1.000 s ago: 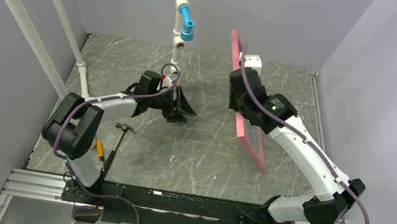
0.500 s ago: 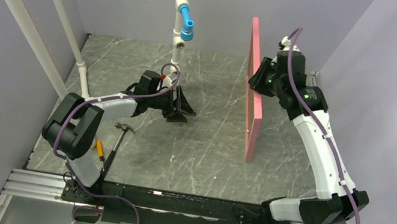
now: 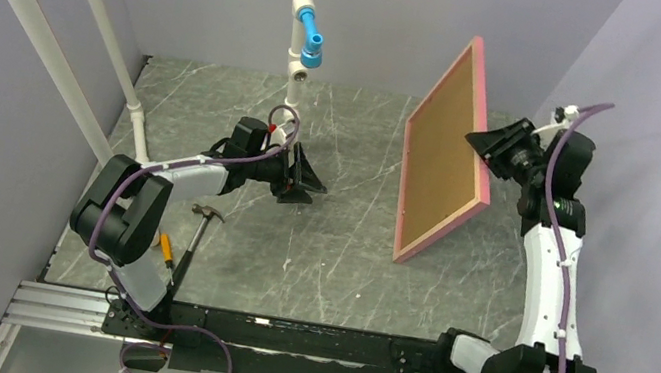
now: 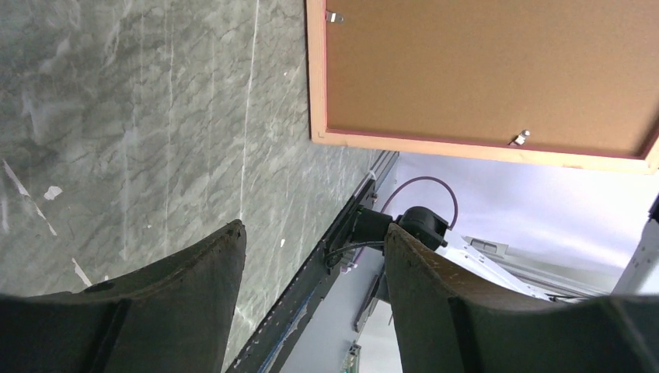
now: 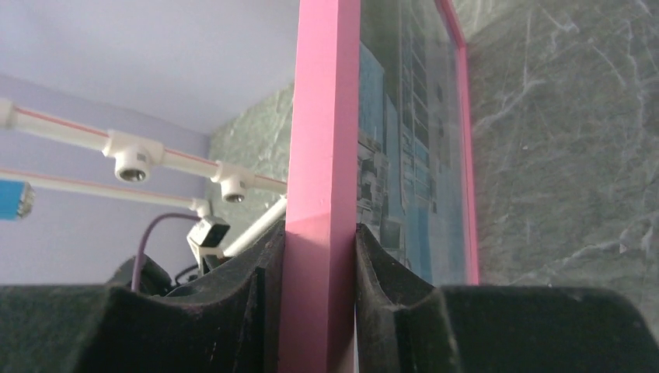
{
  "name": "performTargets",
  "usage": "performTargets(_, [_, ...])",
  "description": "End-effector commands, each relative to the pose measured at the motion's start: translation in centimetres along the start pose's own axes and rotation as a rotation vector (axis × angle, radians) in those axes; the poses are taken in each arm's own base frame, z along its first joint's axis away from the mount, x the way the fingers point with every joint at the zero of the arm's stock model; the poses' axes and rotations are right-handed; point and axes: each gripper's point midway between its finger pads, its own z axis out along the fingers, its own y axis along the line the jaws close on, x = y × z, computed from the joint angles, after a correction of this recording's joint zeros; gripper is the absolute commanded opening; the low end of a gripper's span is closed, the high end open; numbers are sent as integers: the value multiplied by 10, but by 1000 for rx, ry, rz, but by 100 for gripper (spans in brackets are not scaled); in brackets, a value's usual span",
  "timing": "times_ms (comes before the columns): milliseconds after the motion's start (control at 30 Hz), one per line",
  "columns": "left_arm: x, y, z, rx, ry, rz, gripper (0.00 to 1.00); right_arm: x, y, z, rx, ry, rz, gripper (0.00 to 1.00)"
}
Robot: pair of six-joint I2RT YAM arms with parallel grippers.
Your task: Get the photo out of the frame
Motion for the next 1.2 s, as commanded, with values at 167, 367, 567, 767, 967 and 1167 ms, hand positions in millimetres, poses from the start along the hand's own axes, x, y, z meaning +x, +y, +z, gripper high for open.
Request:
performTargets(167, [-4, -15, -5, 47, -15, 43, 69, 52, -91, 7, 74, 117, 199, 0])
performTargets(367, [-5, -19, -6, 65, -7, 47, 68, 76, -108, 17, 44, 124, 255, 0])
performTargets(567, [-7, -21, -8, 60, -15, 63, 68, 92, -134, 17, 118, 98, 227, 0])
performTargets(767, [-8, -21, -9, 53, -17, 71, 68, 113, -162, 21, 179, 128, 201, 0])
performTargets(967, [-11, -23, -11, 49, -27, 97, 68, 128, -209, 17, 373, 159, 140, 1])
performTargets(1167, [-13, -28, -15, 73, -36, 127, 68, 143, -241, 17, 389, 235, 192, 5])
